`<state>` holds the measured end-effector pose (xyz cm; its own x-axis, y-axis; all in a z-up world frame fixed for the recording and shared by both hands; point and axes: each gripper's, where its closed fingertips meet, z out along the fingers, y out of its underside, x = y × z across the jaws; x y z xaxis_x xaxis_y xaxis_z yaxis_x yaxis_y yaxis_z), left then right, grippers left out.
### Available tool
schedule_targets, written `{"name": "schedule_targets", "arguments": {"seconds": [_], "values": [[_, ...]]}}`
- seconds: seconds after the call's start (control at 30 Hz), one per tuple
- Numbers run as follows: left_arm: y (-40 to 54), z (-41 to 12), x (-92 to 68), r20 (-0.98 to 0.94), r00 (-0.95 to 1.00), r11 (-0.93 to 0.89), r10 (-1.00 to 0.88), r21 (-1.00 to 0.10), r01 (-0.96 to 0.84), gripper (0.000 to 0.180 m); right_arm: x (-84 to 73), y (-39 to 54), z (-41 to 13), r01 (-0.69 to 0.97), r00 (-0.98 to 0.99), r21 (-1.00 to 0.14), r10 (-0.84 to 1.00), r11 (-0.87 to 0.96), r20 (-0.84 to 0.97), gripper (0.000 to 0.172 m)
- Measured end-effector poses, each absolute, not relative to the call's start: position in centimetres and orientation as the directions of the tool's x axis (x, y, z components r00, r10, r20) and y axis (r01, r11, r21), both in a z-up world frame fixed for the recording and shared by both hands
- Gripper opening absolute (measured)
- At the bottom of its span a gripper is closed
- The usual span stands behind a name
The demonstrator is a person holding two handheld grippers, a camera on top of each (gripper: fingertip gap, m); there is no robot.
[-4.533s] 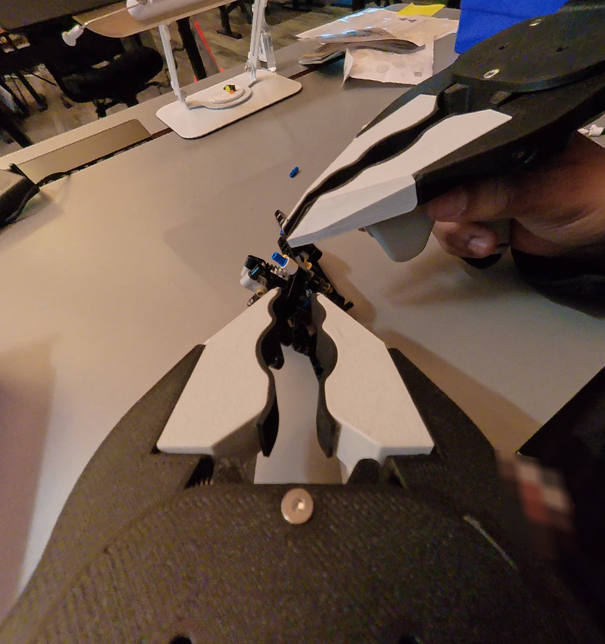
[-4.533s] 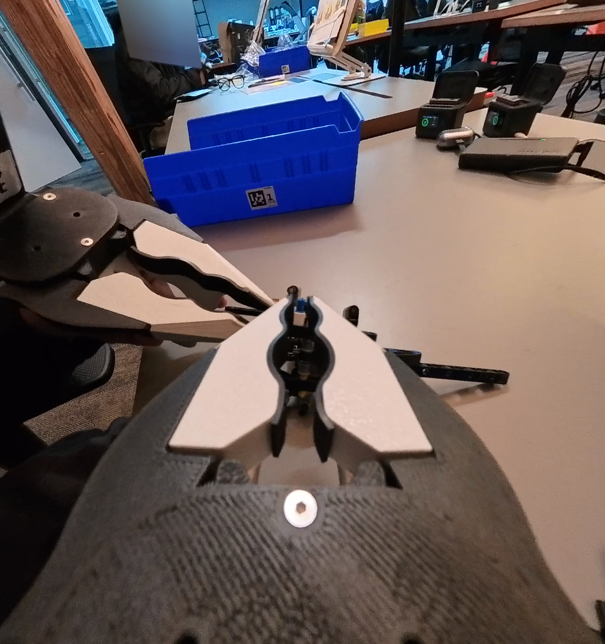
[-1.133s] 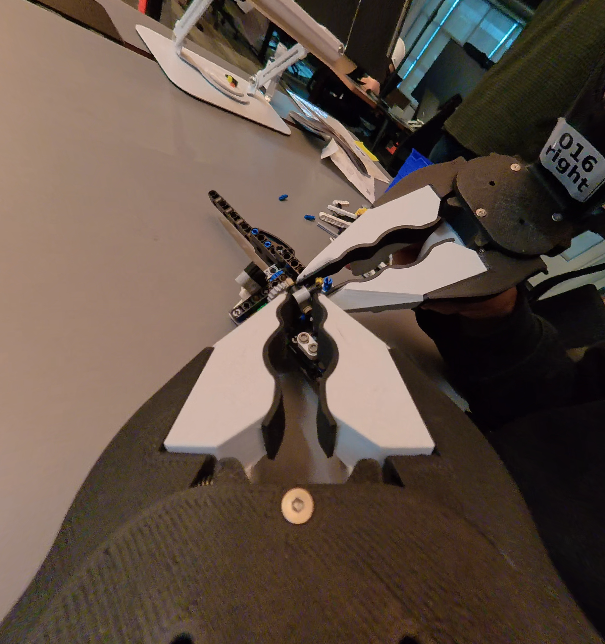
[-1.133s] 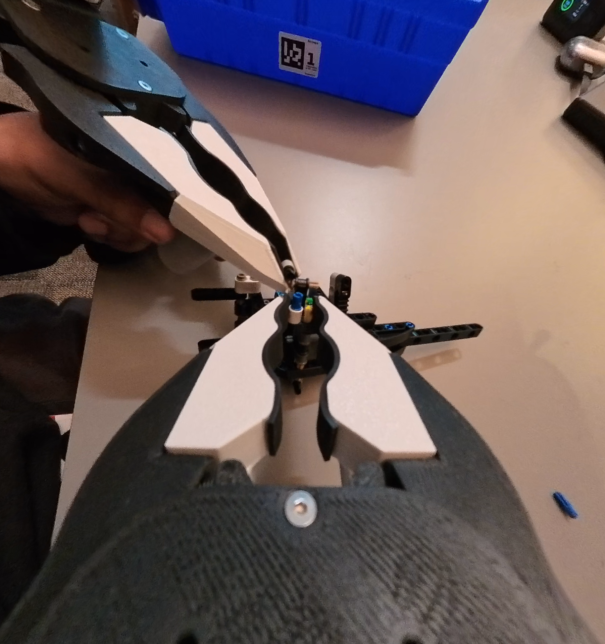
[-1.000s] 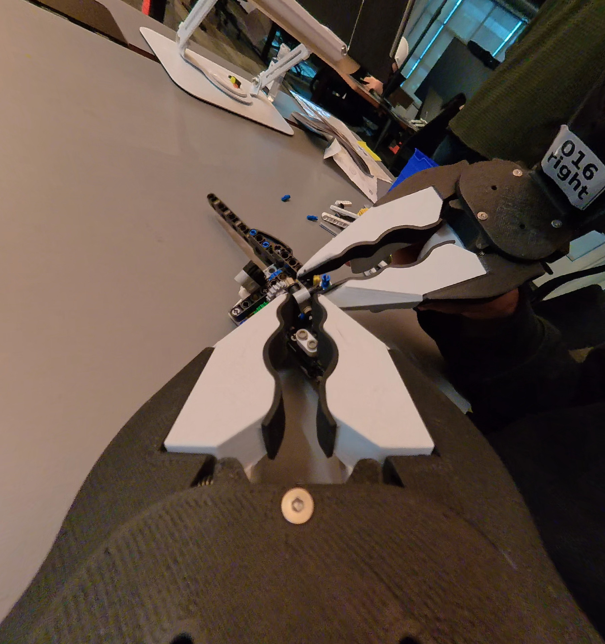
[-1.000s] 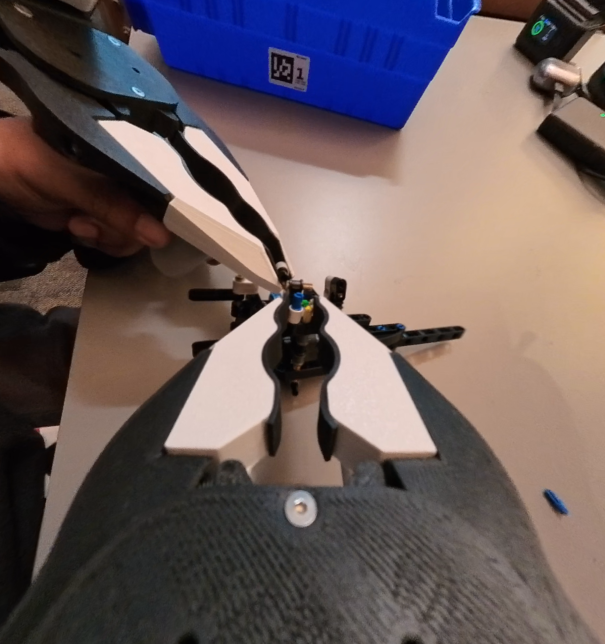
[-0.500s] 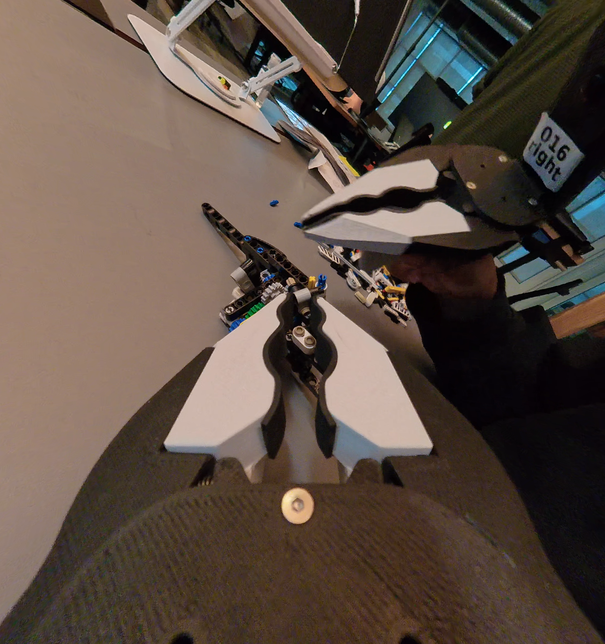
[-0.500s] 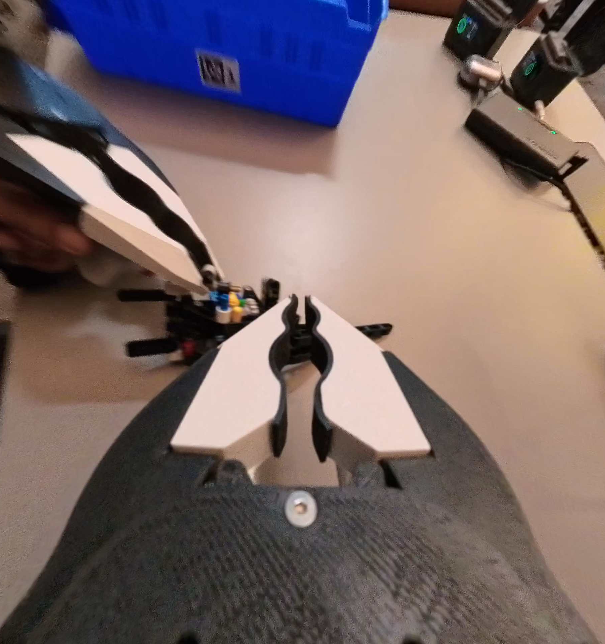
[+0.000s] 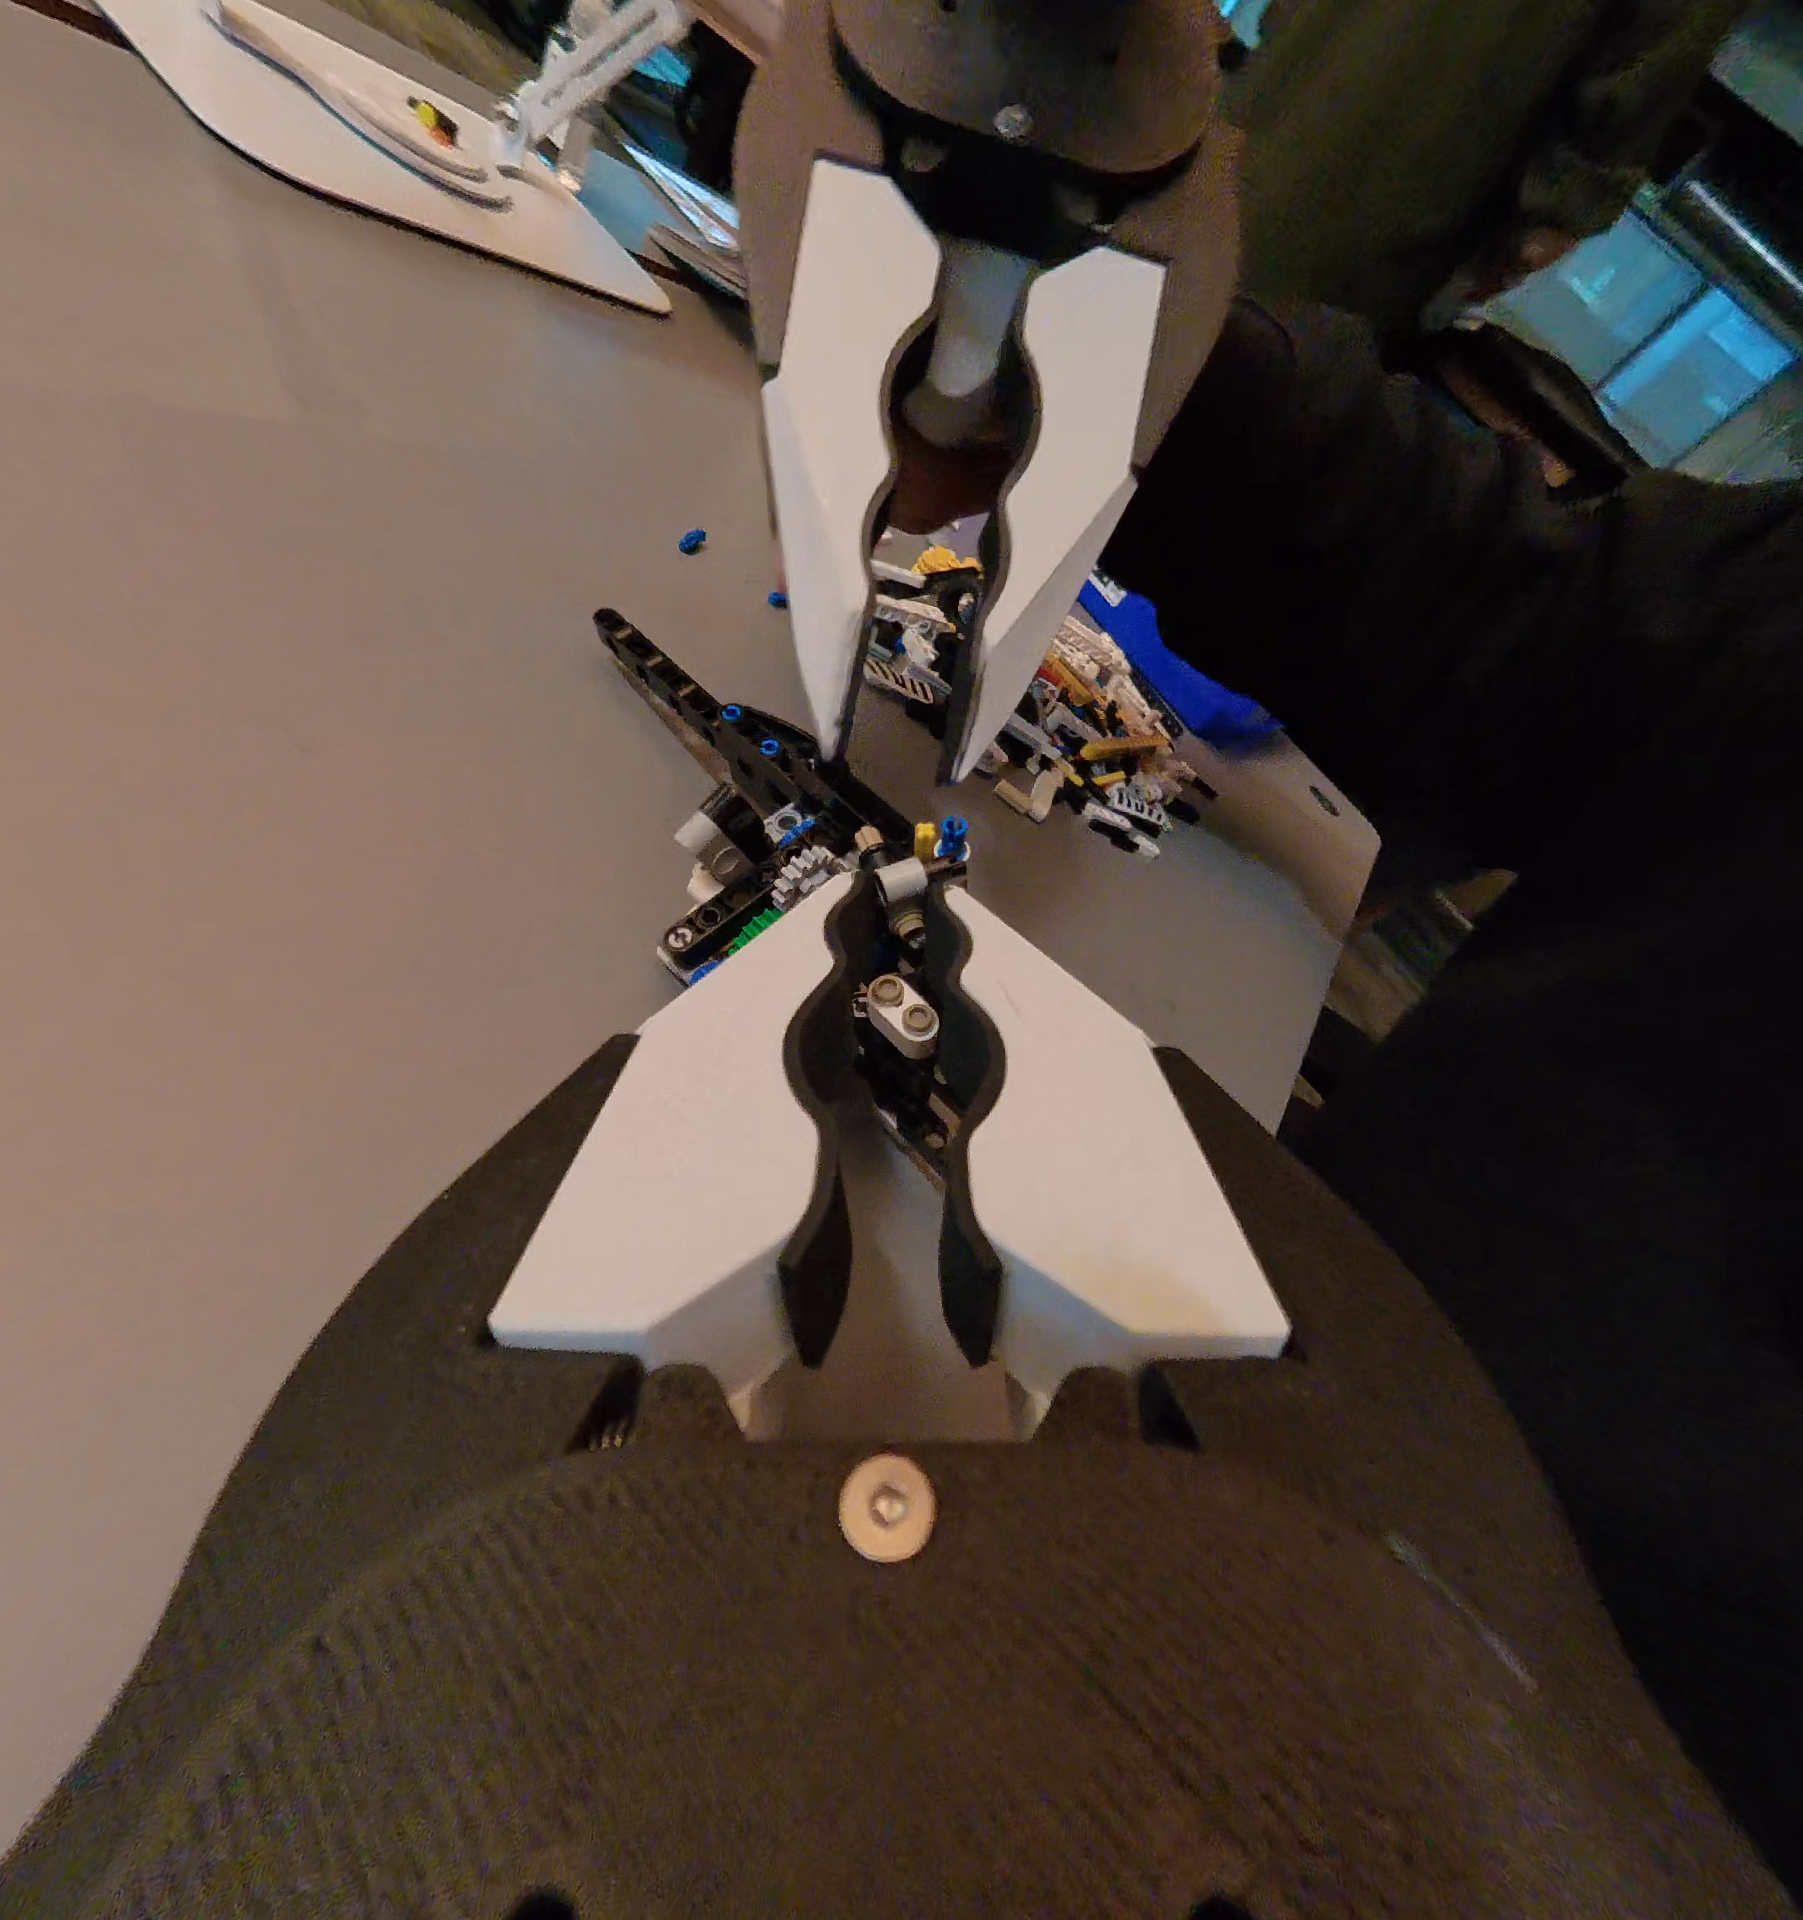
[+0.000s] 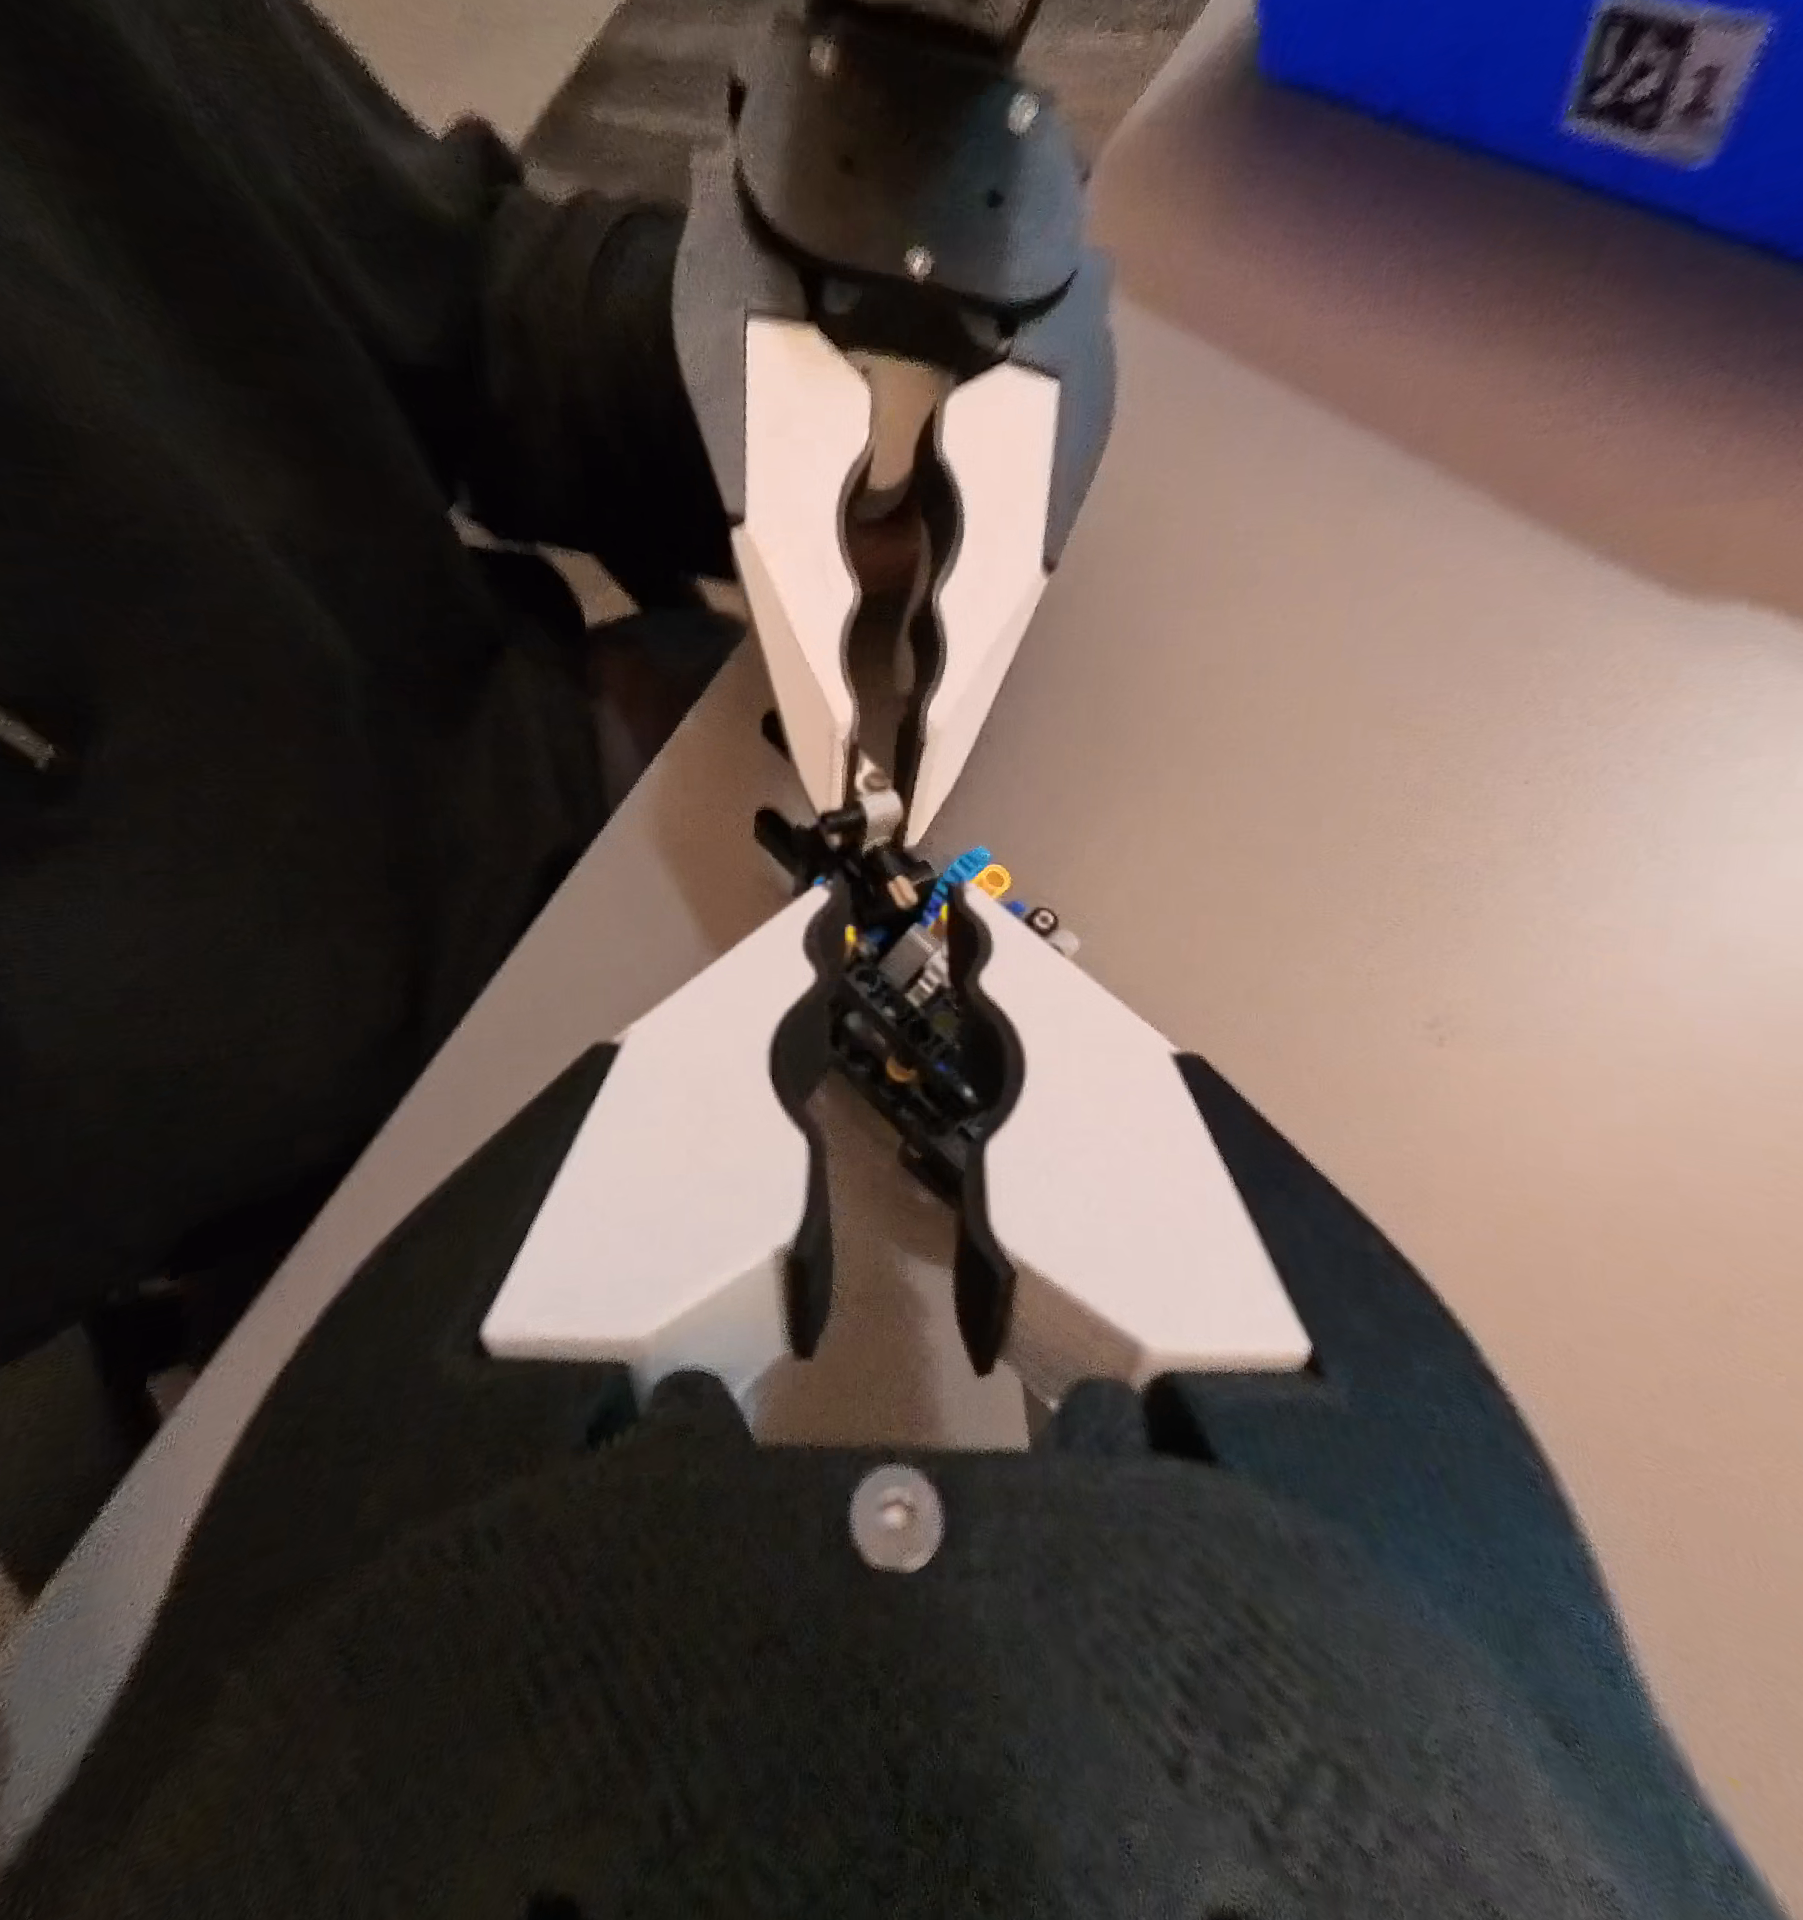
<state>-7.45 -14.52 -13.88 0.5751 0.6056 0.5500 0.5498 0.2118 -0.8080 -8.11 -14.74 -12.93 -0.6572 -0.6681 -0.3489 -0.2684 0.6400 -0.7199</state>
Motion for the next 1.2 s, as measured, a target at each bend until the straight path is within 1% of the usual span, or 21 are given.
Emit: {"name": "schedule_targets", "arguments": {"seconds": [0.07,0.13,0.33,0.37,0.57,0.8,0.83,0.9,0.97,1.03,1.07,1.1,1.13,1.2], "values": [[-14.6,-13.9,-7.6,0.561,0.589,0.209,0.582,-0.803,0.559,0.005,-7.7,-14.6,-13.9,-0.329,-0.614,-0.690,-0.701,0.644,-0.362,0.014],[-14.5,-13.9,-7.7,0.579,0.601,0.206,0.550,-0.792,0.575,0.005,-7.1,-14.6,-14.6,-0.353,-0.570,-0.674,-0.721,0.649,-0.395,0.011],[-14.2,-14.3,-7.5,0.596,0.619,0.157,0.511,-0.773,0.615,0.005,-6.8,-14.3,-15.1,-0.350,-0.478,-0.633,-0.713,0.691,-0.514,0.011],[-14.2,-14.4,-7.6,0.595,0.617,0.151,0.515,-0.771,0.618,0.005,-6.7,-14.1,-14.9,-0.350,-0.465,-0.638,-0.719,0.686,-0.517,0.005],[-14.4,-14.4,-7.2,0.595,0.609,0.136,0.525,-0.765,0.630,0.006,-6.7,-14.1,-14.6,-0.337,-0.460,-0.655,-0.726,0.676,-0.512,0.005],[-14.5,-14.2,-7.1,0.604,0.601,0.158,0.523,-0.762,0.628,0.005,-7.0,-13.7,-13.9,-0.294,-0.462,-0.673,-0.717,0.679,-0.521,0.004],[-14.6,-14.0,-7.0,0.604,0.607,0.160,0.516,-0.764,0.625,0.005,-7.1,-13.5,-13.9,-0.303,-0.463,-0.673,-0.721,0.675,-0.516,0.000],[-15.3,-14.2,-6.7,0.588,0.603,0.145,0.538,-0.770,0.622,0.005,-8.2,-12.8,-14.9,-0.361,-0.507,-0.638,-0.717,0.680,-0.477,0.000],[-16.3,-14.0,-6.5,0.620,0.584,0.196,0.525,-0.755,0.625,0.004,-8.6,-12.9,-13.9,-0.276,-0.512,-0.667,-0.693,0.692,-0.507,0.000],[-16.5,-14.2,-6.4,0.632,0.573,0.218,0.522,-0.748,0.627,0.004,-9.2,-13.9,-13.8,-0.255,-0.572,-0.704,-0.690,0.663,-0.443,0.000],[-16.2,-14.2,-6.4,0.633,0.576,0.217,0.517,-0.748,0.627,0.005,-9.4,-14.5,-13.8,-0.258,-0.600,-0.717,-0.689,0.647,-0.406,0.003],[-15.9,-14.1,-6.5,0.632,0.580,0.215,0.514,-0.750,0.626,0.005,-9.2,-14.9,-13.5,-0.247,-0.604,-0.727,-0.688,0.641,-0.402,0.012],[-15.7,-14.1,-6.5,0.630,0.585,0.212,0.511,-0.752,0.625,0.004,-8.7,-15.0,-13.3,-0.235,-0.593,-0.728,-0.689,0.644,-0.417,0.016],[-15.5,-14.1,-6.7,0.629,0.589,0.209,0.507,-0.753,0.624,0.004,-7.5,-14.9,-13.6,-0.258,-0.565,-0.710,-0.698,0.655,-0.439,0.018]]}}
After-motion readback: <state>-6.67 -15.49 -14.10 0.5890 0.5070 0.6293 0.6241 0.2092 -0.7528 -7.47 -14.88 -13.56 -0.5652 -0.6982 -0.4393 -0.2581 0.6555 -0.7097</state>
